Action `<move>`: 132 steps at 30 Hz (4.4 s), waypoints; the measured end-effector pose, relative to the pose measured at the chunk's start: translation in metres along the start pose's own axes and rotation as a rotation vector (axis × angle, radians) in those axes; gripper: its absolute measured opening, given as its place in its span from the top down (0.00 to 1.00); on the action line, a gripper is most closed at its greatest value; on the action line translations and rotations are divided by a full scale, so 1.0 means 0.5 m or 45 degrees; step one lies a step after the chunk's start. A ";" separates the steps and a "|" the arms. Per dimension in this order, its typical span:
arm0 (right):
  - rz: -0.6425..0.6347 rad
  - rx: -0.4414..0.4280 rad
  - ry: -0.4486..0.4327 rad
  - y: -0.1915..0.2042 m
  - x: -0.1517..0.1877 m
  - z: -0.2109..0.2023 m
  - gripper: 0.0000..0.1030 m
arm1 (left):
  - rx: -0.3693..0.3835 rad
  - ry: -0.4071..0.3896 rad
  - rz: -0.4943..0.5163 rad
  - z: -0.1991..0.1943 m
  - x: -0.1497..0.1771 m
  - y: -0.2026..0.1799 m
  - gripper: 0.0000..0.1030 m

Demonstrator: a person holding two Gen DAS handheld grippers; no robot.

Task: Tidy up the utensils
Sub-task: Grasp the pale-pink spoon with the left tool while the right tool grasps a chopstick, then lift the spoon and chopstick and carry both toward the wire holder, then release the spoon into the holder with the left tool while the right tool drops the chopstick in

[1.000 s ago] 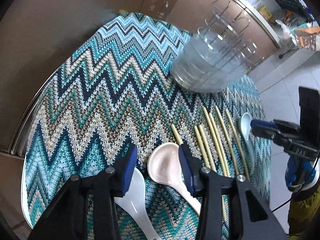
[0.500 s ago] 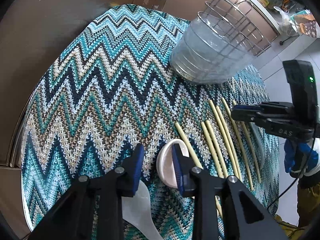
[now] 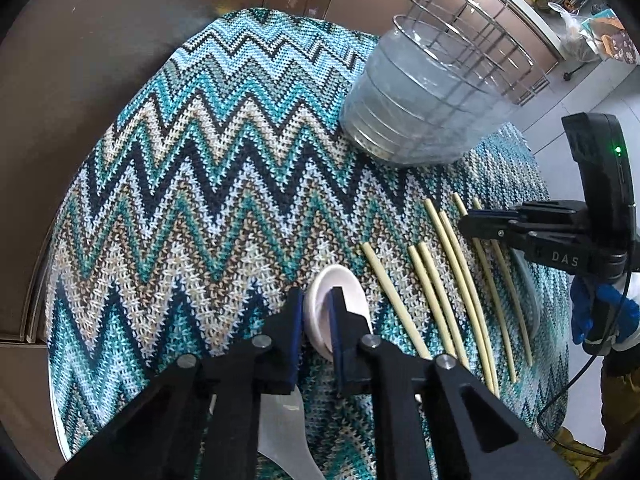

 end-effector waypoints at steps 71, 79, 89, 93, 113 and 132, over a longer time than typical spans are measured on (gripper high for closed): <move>-0.276 -0.058 -0.769 0.125 0.139 -0.536 0.95 | -0.319 -0.700 -0.066 -0.446 0.011 -0.095 0.91; -0.282 -0.056 -0.868 0.118 0.112 -0.588 0.95 | -0.327 -0.795 -0.072 -0.495 -0.024 -0.114 0.91; -0.300 -0.048 -0.967 0.121 0.068 -0.633 0.95 | -0.353 -0.904 -0.086 -0.542 -0.069 -0.126 0.91; -0.287 -0.053 -1.004 0.110 0.051 -0.645 0.95 | -0.350 -0.915 -0.098 -0.543 -0.084 -0.122 0.91; -0.257 -0.042 -1.142 0.057 -0.019 -0.671 0.95 | -0.332 -1.008 -0.162 -0.541 -0.194 -0.127 0.91; -0.225 0.103 -1.240 0.014 -0.070 -0.580 0.95 | -0.533 -1.020 -0.069 -0.371 -0.248 -0.206 0.91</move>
Point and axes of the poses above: each gripper's, at about its wrist camera, not at the fingertips, and z roughly the way its jaws point, y to its left, x to its underside, the point moved 5 cm from there along z, roughly the way its jaws point, and after that the axes turned 8 degrees about y, right-handed, at the moved point
